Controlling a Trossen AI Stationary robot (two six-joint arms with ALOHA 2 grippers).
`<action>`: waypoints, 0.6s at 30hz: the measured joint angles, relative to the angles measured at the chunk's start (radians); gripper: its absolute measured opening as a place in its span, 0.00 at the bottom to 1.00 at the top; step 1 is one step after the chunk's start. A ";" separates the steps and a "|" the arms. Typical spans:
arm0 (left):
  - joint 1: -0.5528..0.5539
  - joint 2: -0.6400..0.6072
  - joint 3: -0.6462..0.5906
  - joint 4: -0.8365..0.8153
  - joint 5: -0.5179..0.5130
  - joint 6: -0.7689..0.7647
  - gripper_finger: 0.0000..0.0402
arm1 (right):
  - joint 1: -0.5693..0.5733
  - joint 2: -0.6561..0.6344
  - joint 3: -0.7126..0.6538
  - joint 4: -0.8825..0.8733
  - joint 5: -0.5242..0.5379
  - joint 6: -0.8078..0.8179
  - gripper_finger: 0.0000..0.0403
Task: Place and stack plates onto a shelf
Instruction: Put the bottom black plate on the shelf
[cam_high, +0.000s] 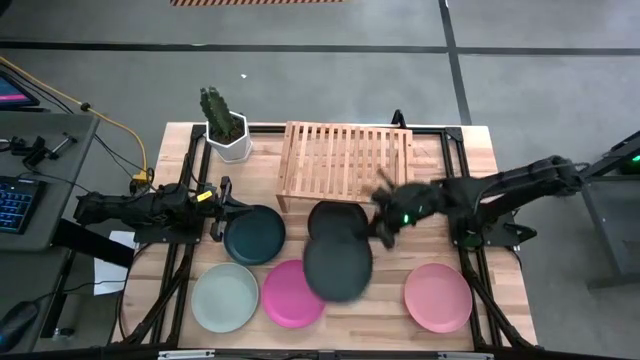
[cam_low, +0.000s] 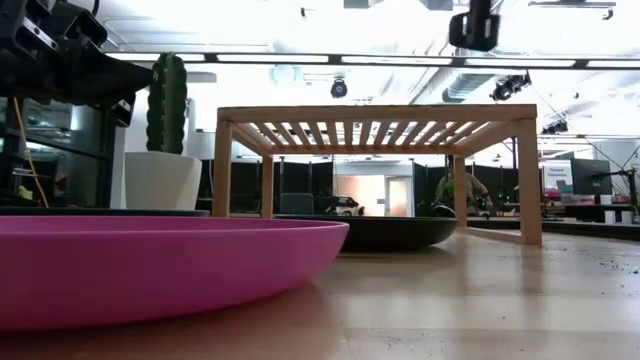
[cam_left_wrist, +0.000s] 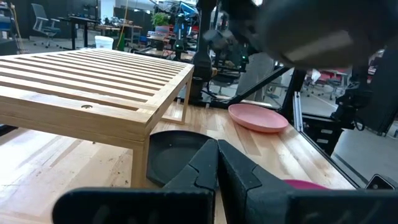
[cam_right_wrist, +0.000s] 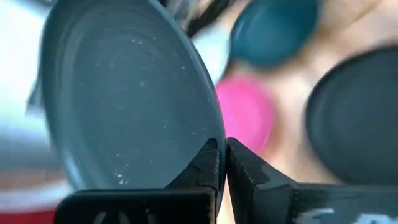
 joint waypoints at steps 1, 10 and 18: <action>0.000 0.000 0.000 0.000 0.000 0.000 0.00 | -0.037 -0.020 0.000 -0.010 0.022 0.007 0.00; 0.000 0.000 0.000 0.000 0.000 0.000 0.00 | -0.377 -0.205 0.048 -0.418 0.074 0.045 0.00; 0.000 0.000 0.000 0.000 0.000 0.000 0.00 | -0.544 -0.129 0.341 -0.898 0.196 -0.186 0.00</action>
